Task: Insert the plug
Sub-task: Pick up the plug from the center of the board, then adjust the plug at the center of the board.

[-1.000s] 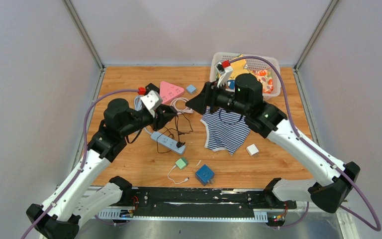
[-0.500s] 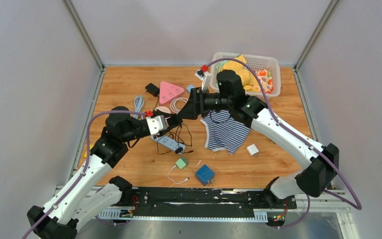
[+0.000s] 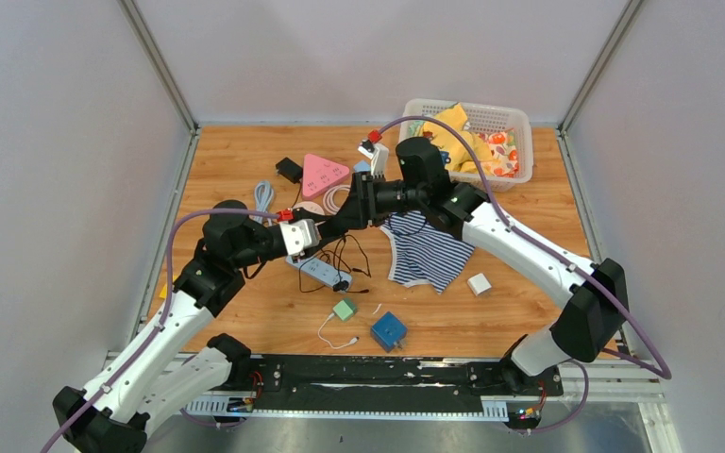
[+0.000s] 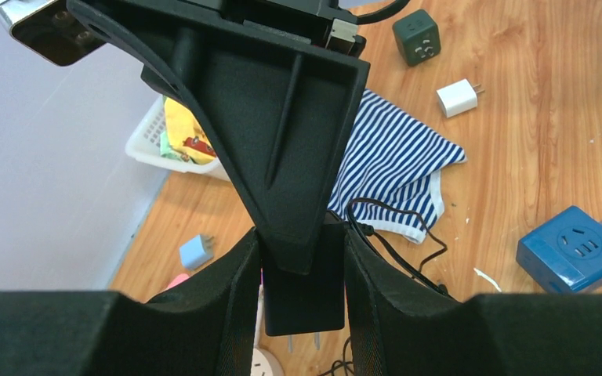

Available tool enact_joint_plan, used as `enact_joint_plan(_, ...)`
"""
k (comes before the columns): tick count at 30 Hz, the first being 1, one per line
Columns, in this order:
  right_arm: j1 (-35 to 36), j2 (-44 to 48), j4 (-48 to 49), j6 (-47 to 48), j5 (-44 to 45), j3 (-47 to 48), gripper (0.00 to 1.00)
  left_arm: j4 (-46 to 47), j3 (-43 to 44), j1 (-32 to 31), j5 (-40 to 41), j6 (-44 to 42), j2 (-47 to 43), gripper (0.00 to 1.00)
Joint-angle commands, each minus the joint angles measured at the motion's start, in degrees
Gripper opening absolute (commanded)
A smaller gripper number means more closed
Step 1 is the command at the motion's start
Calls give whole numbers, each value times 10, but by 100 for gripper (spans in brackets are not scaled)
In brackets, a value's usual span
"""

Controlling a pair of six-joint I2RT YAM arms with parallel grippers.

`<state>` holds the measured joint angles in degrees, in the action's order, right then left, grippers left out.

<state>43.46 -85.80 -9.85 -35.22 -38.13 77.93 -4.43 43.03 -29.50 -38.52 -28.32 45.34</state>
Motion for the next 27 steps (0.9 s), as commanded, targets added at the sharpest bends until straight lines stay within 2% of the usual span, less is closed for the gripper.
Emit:
enact_joint_plan(1, 6, -12, 6, -8, 13, -7, 28, 28, -7, -5, 13, 10, -6, 11)
enact_joint_plan(2, 6, -9, 5, -5, 17, -9, 19, 28, -7, -5, 19, 17, -7, 15)
enact_joint_plan(5, -3, 6, -2, 7, 39, -13, 1, 19, -5, -5, 50, 51, -13, 45)
enact_joint_plan(6, -10, 16, -6, 13, 53, -15, 0, 9, -5, -5, 61, 62, -19, 53)
enact_joint_plan(8, -28, 40, -23, 33, 82, -15, 0, -6, -11, -5, 82, 83, -38, 60)
enact_joint_plan(13, -51, 104, -62, 91, 142, -10, 0, -6, -40, -5, 162, 193, -86, 68)
enact_joint_plan(15, -51, 129, -72, 109, 150, -19, 0, -30, -34, -5, 220, 271, -87, 72)
enact_joint_plan(17, -51, 152, -80, 121, 165, -33, 0, -89, -11, -4, 287, 338, -70, 73)
enact_joint_plan(21, -51, 193, -110, 150, 211, -33, 0, -202, 29, -4, 376, 406, -5, 71)
enact_joint_plan(24, -51, 215, -132, 172, 241, -12, 0, -229, 36, -3, 384, 431, 43, 70)
enact_joint_plan(27, -51, 237, -139, 188, 275, -2, 0, -222, 28, 1, 356, 443, 73, 68)
